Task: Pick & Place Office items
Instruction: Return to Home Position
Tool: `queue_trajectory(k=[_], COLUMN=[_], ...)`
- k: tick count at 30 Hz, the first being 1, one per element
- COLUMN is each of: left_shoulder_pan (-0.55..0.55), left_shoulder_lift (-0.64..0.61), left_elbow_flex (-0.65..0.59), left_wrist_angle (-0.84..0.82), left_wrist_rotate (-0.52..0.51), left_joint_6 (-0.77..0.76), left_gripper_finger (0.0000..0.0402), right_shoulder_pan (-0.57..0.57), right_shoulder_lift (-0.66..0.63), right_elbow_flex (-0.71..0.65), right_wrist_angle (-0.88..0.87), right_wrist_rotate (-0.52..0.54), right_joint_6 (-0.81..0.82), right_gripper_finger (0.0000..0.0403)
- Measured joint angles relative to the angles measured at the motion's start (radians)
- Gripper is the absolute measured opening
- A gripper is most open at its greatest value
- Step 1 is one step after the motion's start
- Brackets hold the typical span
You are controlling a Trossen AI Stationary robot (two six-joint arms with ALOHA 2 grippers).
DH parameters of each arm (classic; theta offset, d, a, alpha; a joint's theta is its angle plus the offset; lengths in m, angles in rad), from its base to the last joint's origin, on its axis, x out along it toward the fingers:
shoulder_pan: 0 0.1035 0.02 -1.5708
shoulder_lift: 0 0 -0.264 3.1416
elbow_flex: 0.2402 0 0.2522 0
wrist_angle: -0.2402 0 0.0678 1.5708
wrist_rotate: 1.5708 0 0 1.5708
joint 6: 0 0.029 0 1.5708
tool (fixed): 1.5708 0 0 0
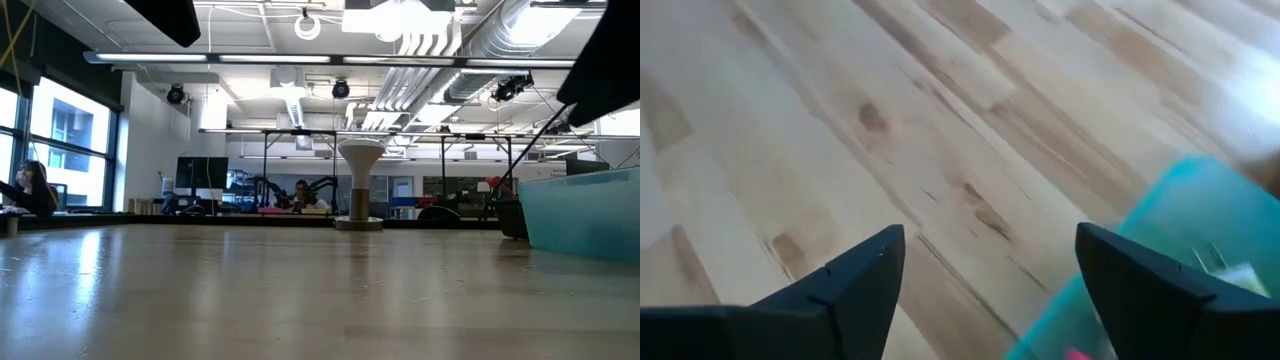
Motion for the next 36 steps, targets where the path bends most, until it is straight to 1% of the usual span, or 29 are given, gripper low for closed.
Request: queue_trajectory(k=[4,8,12,17,18,22,24,28,31,36], left_shoulder_pan=[0.000,0.000,0.001,0.010,0.013,0.015,0.015,0.015,0.020,0.040], left_shoulder_lift=[-0.006,-0.037,-0.088,-0.169,-0.184,-0.230,-0.239,-0.257,-0.265,-0.311], left_elbow_flex=[0.000,0.000,0.001,0.002,0.002,0.002,0.002,0.002,0.002,0.001], left_wrist_angle=[0.000,-0.010,-0.044,-0.065,-0.072,-0.083,-0.086,-0.099,-0.112,-0.114], left_wrist_rotate=[-0.004,-0.041,-0.090,-0.099,-0.099,-0.120,-0.146,-0.148,-0.107,-0.097], left_joint_6=[0.001,0.049,0.080,0.106,0.111,0.112,0.112,0.118,0.172,0.236], left_gripper_finger=[0.0233,0.0207,0.0165,0.0091,0.0077,0.0021,0.0006,0.0002,0.0001,0.0001], right_shoulder_pan=[-0.047,-0.099,-0.148,-0.197,-0.205,-0.243,-0.264,-0.308,-0.341,-0.385], right_shoulder_lift=[0.000,-0.002,-0.003,-0.003,-0.003,-0.003,-0.003,-0.009,-0.030,-0.104], right_elbow_flex=[0.000,0.000,0.000,0.000,0.000,0.000,0.000,0.000,0.000,0.000], right_wrist_angle=[0.094,0.176,0.257,0.292,0.294,0.333,0.376,0.491,0.573,0.613], right_wrist_rotate=[0.000,-0.003,-0.050,-0.122,-0.125,-0.138,-0.141,-0.198,-0.261,-0.312], right_joint_6=[-0.234,-0.478,-0.661,-0.792,-0.811,-0.919,-0.993,-1.180,-1.295,-1.376], right_gripper_finger=[0.0269,0.0225,0.0154,0.0034,0.0018,0.0007,0.0004,0.0004,0.0003,0.0003])
